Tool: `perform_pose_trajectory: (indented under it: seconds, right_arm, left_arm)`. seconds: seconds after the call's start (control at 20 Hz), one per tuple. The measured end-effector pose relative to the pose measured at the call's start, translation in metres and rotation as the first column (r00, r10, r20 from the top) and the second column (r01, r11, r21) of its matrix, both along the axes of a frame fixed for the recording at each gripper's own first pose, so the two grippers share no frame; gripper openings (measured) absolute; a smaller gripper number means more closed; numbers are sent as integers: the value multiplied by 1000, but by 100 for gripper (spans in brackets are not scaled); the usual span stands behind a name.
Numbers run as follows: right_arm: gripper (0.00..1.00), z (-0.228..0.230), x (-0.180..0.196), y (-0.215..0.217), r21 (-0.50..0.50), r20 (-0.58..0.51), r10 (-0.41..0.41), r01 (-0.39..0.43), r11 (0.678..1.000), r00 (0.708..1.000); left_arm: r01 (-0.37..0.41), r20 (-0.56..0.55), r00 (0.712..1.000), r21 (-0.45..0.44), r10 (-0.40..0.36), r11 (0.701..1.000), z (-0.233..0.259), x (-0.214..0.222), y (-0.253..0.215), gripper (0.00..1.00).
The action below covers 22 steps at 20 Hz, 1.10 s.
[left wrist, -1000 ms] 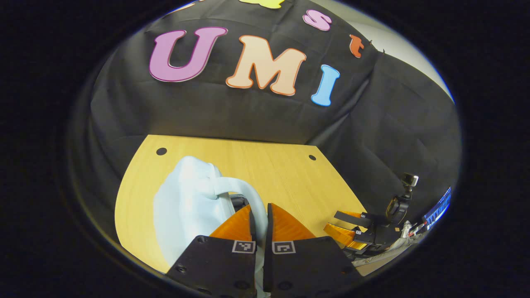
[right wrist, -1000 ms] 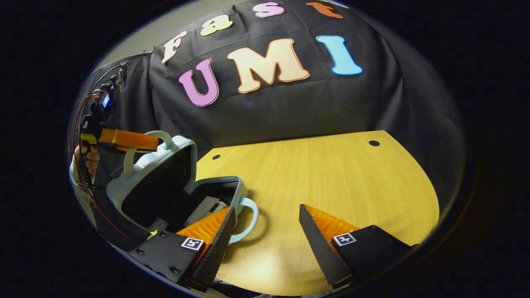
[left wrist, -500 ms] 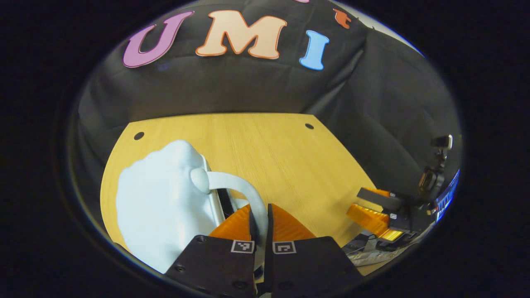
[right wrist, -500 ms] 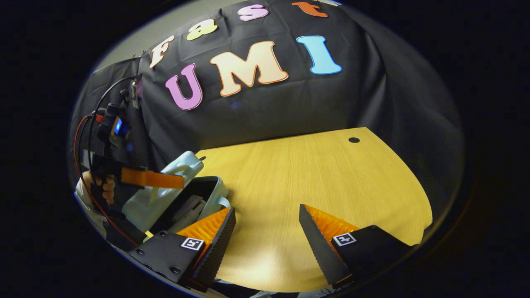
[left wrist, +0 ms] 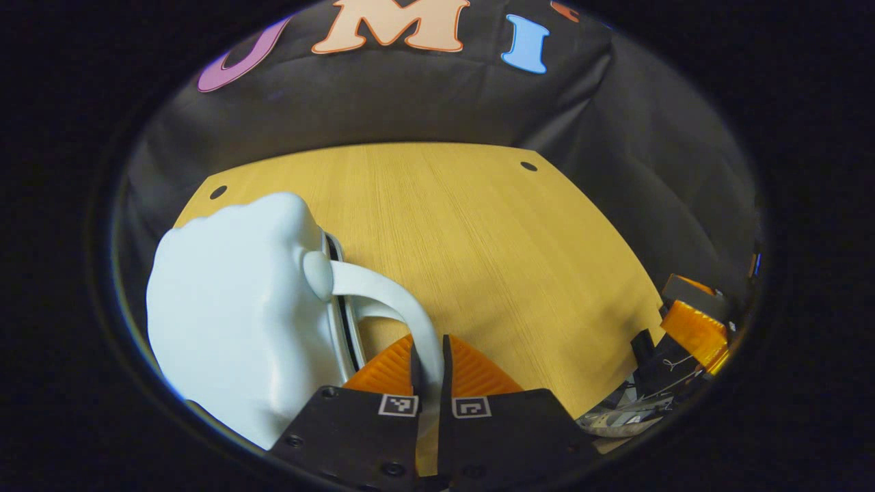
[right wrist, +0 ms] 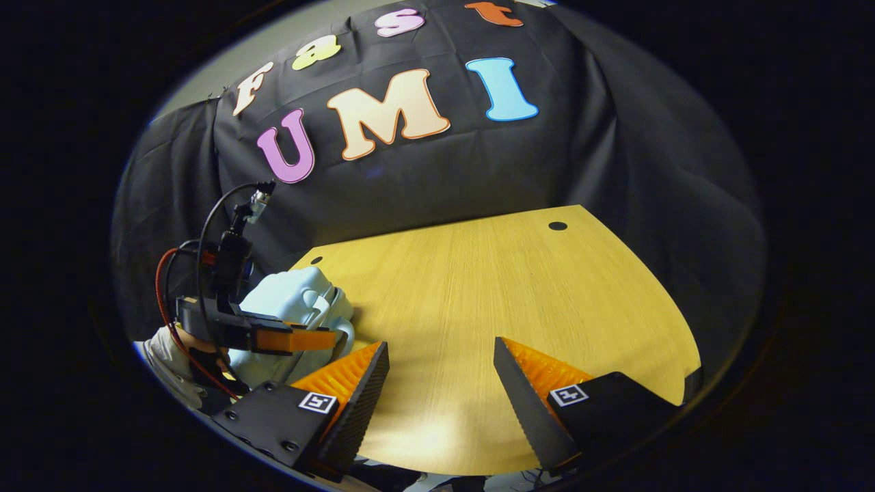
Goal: First open the suitcase, pack the skin care products into it, and then close the suitcase.
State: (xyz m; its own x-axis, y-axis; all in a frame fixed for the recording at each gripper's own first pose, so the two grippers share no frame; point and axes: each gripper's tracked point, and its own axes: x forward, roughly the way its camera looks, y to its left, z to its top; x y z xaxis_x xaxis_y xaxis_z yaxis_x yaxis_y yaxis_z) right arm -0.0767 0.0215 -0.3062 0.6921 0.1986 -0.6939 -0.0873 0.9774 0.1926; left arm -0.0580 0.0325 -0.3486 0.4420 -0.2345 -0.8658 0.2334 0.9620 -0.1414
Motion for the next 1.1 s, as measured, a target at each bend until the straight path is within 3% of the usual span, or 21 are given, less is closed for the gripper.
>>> perform_pose_trajectory:
  seconds: [0.1, 0.15, 0.3, 0.35, 0.45, 0.6, 0.7, 0.85, 0.9, 1.0, 1.1]
  right_arm:
    - [97, 4, 2, -9, -5, 12, -7, 7, 1000, 1000]
    - [97, 6, 4, -14, -7, 19, -12, 12, 1000, 1000]
    - [97, 16, 16, -23, -1, 60, -31, 31, 1000, 998]
    - [97, 25, 23, -25, -6, 90, -36, 37, 999, 995]
    - [99, 55, 45, -30, -29, 201, -51, 58, 998, 978]
    - [98, 119, 86, -33, -38, 381, -83, 105, 994, 921]
    - [98, 162, 104, -28, -6, 459, -94, 109, 994, 883]
    - [94, 214, 119, -27, 14, 561, -91, 101, 995, 822]
    - [98, 227, 122, -28, 8, 597, -82, 96, 995, 798]
    - [98, 252, 114, -28, -14, 661, -56, 87, 996, 748]
    - [98, 264, 110, -23, -37, 693, -28, 74, 997, 720]
  left_arm:
    - [-32, 77, 997, -2, 32, 999, 15, 7, -1, 24]
    - [-41, 119, 992, 14, 39, 999, 17, 12, -5, 43]
    - [-70, 327, 944, 76, 41, 995, 64, 34, -3, 98]
    - [-91, 375, 925, 81, 54, 993, 80, 38, 2, 94]
    - [-155, 503, 858, 63, 103, 986, 120, 49, 0, 93]
    - [-209, 680, 721, 28, 135, 977, 208, 64, -7, 93]
    - [-208, 735, 667, 28, 121, 978, 255, 79, -16, 92]
    - [-227, 776, 618, 23, 125, 974, 291, 94, -19, 93]
    - [-226, 786, 604, 10, 132, 974, 300, 98, -22, 93]
    - [-230, 797, 587, -7, 144, 973, 310, 100, -28, 93]
    - [-225, 804, 577, -9, 141, 974, 314, 101, -34, 93]
